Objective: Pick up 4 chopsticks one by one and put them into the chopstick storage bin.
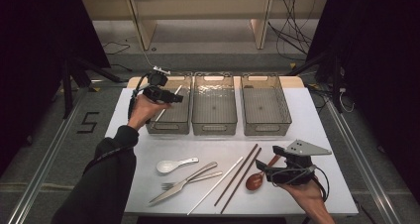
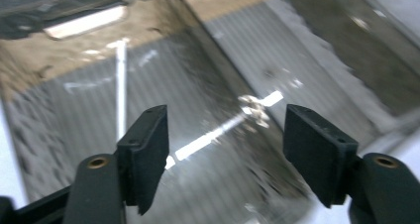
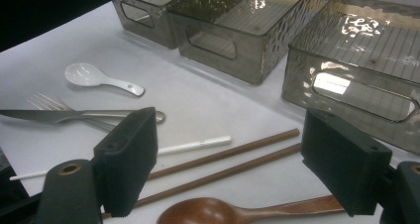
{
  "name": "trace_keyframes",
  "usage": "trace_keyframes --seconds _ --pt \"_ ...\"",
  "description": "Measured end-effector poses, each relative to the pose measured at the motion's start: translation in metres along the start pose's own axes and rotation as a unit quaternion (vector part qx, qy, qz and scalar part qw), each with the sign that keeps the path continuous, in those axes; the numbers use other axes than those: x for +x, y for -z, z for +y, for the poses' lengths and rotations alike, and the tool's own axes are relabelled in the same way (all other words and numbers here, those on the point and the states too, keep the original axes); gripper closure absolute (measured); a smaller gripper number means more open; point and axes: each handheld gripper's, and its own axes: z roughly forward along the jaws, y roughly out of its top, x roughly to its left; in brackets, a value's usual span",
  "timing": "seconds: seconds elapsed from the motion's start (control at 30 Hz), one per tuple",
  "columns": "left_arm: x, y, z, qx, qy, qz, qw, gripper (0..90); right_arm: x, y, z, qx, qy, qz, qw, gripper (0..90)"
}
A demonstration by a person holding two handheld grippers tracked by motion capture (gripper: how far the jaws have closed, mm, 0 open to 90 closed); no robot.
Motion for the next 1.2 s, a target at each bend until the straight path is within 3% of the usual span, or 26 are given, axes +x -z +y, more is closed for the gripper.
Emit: trace_keyframes --seconds 0.1,0.23,0.33,0.5,0.63,0.73,1.17,1.2 --pt "-0.017 0.01 -0.008 -0.008 -0.005 -0.025 0.9996 28.1 0.0 0.0 0.0 0.001 -0.001 -0.001 1.0 23.2" --pt "-0.044 0.016 -0.025 0.003 -0.031 -0.039 0.9988 25.7 0.0 0.0 0.0 0.0 0.0 -0.003 1.0 23.1" --pt "-0.061 0.013 -0.039 0.018 -0.044 -0.048 0.9977 24.8 0.001 0.001 0.0 0.001 0.001 -0.004 1.0 23.1" --pt "-0.083 0.002 -0.058 0.067 -0.064 -0.065 0.9936 23.0 0.001 0.001 0.0 0.002 0.002 -0.004 1.0 23.1" --pt "-0.099 -0.002 -0.069 0.08 -0.08 -0.072 0.9909 22.3 0.001 0.001 0.0 0.003 0.001 -0.003 1.0 23.0" --pt "-0.108 -0.003 -0.074 0.092 -0.094 -0.079 0.9882 21.6 0.0 0.001 0.0 0.002 0.0 -0.003 1.0 23.0" --pt "-0.136 -0.005 -0.093 0.119 -0.131 -0.083 0.9807 20.5 0.0 0.001 0.0 0.004 -0.001 -0.003 1.0 23.0" --pt "-0.138 -0.005 -0.095 0.125 -0.136 -0.084 0.9792 20.6 0.0 0.001 0.0 0.004 -0.001 -0.004 1.0 23.0"
